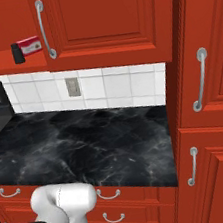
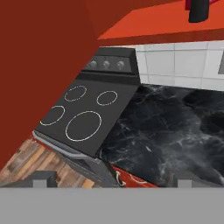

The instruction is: The dining table condiment station is running low on shaker. Refill the condiment station by opening the cabinet and taking the shaker from the cabinet and placing it on the dining table.

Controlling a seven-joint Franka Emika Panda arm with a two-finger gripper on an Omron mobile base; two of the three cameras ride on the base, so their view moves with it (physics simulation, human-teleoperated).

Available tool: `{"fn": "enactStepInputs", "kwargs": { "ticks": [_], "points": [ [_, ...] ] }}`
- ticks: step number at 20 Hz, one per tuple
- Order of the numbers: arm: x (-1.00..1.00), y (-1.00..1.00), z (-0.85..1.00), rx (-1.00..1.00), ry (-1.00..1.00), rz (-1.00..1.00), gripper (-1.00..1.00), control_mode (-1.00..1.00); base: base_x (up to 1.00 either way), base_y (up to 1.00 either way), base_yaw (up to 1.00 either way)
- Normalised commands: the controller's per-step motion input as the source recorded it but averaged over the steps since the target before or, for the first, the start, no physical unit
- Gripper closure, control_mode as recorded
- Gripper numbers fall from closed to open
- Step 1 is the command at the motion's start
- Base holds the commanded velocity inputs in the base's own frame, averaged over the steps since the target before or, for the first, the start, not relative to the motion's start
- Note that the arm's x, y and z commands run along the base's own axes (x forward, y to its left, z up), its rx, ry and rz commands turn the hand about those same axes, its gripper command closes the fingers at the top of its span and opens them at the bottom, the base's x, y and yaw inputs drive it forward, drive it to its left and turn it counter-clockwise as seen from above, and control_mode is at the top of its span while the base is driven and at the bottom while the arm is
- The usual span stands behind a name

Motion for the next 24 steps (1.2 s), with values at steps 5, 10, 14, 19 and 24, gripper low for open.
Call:
{"fn": "enactStepInputs", "kwargs": {
  "ticks": [5, 10, 14, 19, 24],
  "points": [
    [0.01, -0.61, 0.0, 0.0, -0.13, -0.08, -1.0, -1.0, 0.0, 0.0, 0.0],
    [0.19, -0.25, 0.08, -0.04, -0.01, -0.1, -1.0, -1.0, 0.0, 0.0, 0.0],
    [0.3, -0.13, 0.17, -0.06, -0.01, -0.09, -1.0, -1.0, 0.0, 0.0, 0.0],
    [0.29, -0.06, 0.24, -0.09, 0.0, -0.11, -1.0, -1.0, 0.0, 0.0, 0.0],
    [0.25, -0.01, 0.05, -0.06, 0.0, -0.12, -1.0, -1.0, 0.0, 0.0, 0.0]
  ]
}}
